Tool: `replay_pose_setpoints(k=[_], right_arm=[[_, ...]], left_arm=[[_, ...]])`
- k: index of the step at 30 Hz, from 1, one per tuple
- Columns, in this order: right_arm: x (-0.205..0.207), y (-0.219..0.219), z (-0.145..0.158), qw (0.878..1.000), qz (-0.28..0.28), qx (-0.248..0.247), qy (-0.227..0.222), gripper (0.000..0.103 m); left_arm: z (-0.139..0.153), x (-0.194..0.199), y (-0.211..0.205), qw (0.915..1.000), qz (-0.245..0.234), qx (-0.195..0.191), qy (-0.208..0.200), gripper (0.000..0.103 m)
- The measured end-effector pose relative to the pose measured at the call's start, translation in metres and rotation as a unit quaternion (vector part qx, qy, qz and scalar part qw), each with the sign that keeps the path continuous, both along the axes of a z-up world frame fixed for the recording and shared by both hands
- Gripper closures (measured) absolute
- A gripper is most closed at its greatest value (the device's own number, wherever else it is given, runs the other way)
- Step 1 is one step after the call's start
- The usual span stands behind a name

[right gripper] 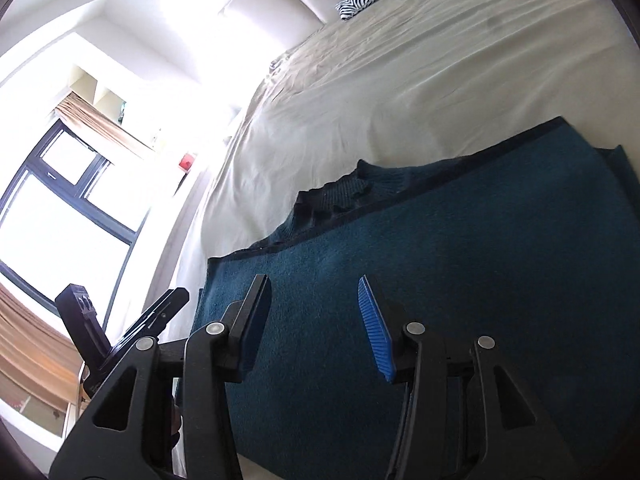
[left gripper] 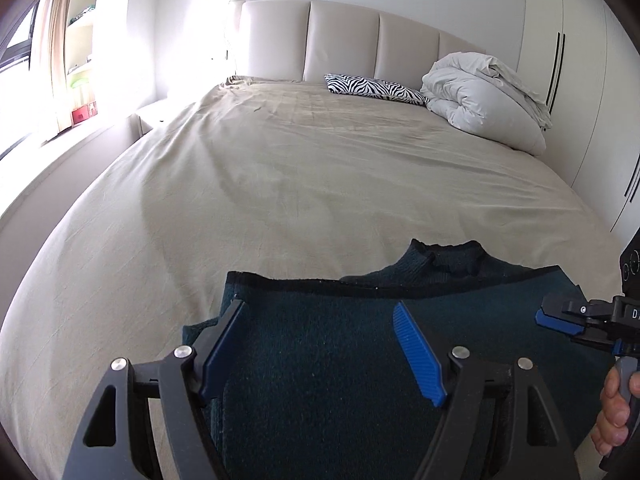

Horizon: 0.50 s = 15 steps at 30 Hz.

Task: Fold small clothes

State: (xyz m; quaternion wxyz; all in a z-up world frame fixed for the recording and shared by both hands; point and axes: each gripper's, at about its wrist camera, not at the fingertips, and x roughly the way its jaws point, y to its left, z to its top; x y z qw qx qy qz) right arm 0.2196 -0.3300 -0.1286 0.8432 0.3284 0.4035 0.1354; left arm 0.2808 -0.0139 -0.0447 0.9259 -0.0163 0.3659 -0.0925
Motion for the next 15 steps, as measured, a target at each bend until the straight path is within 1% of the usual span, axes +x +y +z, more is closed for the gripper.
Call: replay_pose_setpoints(k=[2,3,4,5,6,7,8,9,10,11,12,13,14,15], right_arm=[[0.026,0.013,-0.015,1.000,0.010,0.007,0.018,0.058],[0.037,0.018,-0.023,1.000,0.012,0.007,0.027,0.058],[0.045,0.019,-0.030,0.999,0.007,0.003,0.035,0.060],[0.051,0.016,-0.036,0.999,-0.003,0.003,0.038,0.060],[0.055,0.008,-0.040,0.999,-0.013,0.012,0.036,0.064],[0.056,-0.005,-0.044,0.999,-0.025,0.028,0.031,0.065],[0.056,-0.019,-0.047,0.998,-0.045,0.035,0.026,0.065],[0.054,-0.035,-0.050,0.997,-0.067,0.037,0.022,0.068],[0.049,-0.053,-0.056,0.995,-0.081,0.054,0.013,0.078],[0.045,-0.070,-0.062,0.993,-0.093,0.076,0.009,0.085],[0.040,-0.086,-0.069,0.990,-0.107,0.093,0.011,0.097],[0.034,-0.100,-0.072,0.987,-0.125,0.105,0.010,0.098],[0.027,-0.113,-0.072,0.983,-0.140,0.114,-0.001,0.098],[0.021,-0.124,-0.069,0.981,-0.158,0.111,-0.009,0.097]], left_arm=[[-0.016,0.016,0.004,0.9996,0.017,0.012,0.016,0.026],[-0.027,0.021,0.010,0.9991,0.026,0.016,0.029,0.026],[-0.040,0.025,0.019,0.9980,0.037,0.012,0.050,0.026],[-0.051,0.028,0.032,0.9968,0.044,-0.014,0.066,0.026],[-0.054,0.027,0.044,0.9958,0.042,-0.053,0.062,0.026],[-0.053,0.027,0.051,0.9945,0.043,-0.075,0.059,0.026],[-0.053,0.029,0.053,0.9938,0.045,-0.081,0.061,0.026],[-0.055,0.030,0.052,0.9941,0.044,-0.076,0.063,0.026],[-0.056,0.030,0.048,0.9951,0.043,-0.065,0.061,0.026],[-0.056,0.029,0.045,0.9959,0.042,-0.056,0.057,0.025],[-0.057,0.029,0.044,0.9963,0.041,-0.051,0.055,0.025],[-0.057,0.029,0.044,0.9964,0.040,-0.052,0.054,0.024],[-0.057,0.029,0.046,0.9961,0.040,-0.058,0.054,0.024],[-0.057,0.029,0.048,0.9957,0.039,-0.063,0.055,0.024]])
